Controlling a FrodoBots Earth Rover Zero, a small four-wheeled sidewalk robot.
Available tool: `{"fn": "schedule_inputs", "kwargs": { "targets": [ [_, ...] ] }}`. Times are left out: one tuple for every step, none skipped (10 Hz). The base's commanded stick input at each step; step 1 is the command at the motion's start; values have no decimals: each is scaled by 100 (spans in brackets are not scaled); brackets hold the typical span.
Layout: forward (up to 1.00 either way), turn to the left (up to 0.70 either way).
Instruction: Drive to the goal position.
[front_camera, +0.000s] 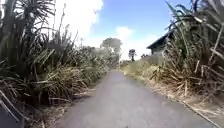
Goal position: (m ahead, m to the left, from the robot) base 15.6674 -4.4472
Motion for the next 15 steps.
{"fn": "schedule_inputs", "kwargs": {
  "targets": [
    [50, 4],
    [62, 3],
    [70, 3],
    [70, 3],
    [70, 3],
    [70, 3],
    [70, 2],
    [70, 0],
    [70, 0],
    [70, 0],
    [70, 0],
    [70, 0],
    [70, 0],
    [70, 0],
    [70, 0]
  ]
}}
